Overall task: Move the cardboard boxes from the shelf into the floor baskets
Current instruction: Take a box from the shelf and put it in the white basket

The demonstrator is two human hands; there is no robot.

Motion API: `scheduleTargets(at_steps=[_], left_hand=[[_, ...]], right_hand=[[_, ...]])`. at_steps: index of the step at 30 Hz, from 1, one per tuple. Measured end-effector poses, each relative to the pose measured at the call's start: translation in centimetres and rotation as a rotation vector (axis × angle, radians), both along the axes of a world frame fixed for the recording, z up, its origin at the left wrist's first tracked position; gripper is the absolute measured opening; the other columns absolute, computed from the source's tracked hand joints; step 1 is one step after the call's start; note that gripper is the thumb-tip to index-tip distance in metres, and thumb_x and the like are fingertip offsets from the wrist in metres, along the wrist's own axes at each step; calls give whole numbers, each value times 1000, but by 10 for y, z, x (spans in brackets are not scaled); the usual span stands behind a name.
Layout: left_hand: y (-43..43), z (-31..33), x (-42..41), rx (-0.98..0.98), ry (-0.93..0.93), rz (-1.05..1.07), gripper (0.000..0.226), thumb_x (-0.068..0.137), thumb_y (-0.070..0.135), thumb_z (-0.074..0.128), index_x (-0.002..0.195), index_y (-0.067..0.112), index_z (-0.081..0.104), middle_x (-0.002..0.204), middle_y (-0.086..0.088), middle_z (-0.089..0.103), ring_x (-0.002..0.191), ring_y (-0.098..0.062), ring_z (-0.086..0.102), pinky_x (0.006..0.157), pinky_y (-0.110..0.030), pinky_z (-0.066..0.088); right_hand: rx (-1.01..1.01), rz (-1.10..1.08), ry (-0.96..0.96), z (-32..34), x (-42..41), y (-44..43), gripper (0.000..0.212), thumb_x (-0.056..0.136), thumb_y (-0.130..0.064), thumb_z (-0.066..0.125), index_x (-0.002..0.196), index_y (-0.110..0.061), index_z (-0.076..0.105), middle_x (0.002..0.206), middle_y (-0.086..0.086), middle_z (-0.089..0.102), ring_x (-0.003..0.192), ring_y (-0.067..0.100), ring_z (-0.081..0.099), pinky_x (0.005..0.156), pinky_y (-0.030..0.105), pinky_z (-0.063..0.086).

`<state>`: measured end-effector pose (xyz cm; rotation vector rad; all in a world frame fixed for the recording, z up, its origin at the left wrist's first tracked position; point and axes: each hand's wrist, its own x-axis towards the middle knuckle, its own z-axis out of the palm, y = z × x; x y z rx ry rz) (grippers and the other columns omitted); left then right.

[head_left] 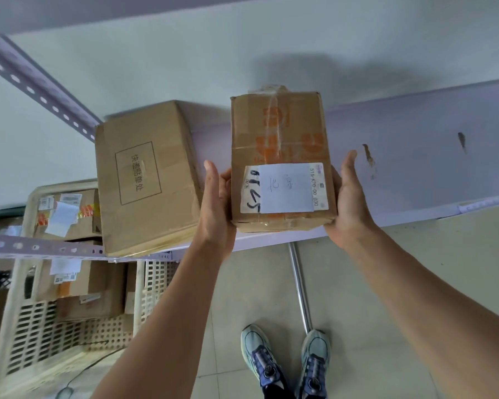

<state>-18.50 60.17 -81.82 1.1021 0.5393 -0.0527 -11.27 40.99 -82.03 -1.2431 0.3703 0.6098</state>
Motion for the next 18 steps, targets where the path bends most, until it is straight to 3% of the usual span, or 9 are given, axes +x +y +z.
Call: scheduleTargets(at_steps=[2,5,9,18], left_hand=[[-2,-1,-2,35,-4,-23,85,106,76,14,141,22,70,139,-11,75,131,-28,72,95,-36,63],[-1,3,-11,42,-24,-71,87,105,77,5,163,27,46,155,-8,64,144,-29,61,118,-54,50],[0,15,-31,26,-81,-159,88,104,76,-2,165,32,42,160,-7,60,148,-32,56,122,-71,37],[0,41,-95,61,-57,-203,87,104,72,-6,167,32,39,156,-3,64,145,-27,60,123,-65,41]], right_hand=[[-14,-4,-13,1,-3,1,86,101,-78,11,140,-26,67,124,4,79,114,25,76,76,32,64],[-18,-12,-58,8,-11,-1,86,101,-78,11,144,-26,64,128,6,77,119,28,74,81,37,64],[38,-3,-115,20,-32,-5,81,102,-77,12,151,-30,57,137,7,72,125,31,71,84,45,64],[56,-39,-130,45,-100,-3,76,99,-78,16,138,-36,66,128,4,76,119,28,74,80,36,64]])
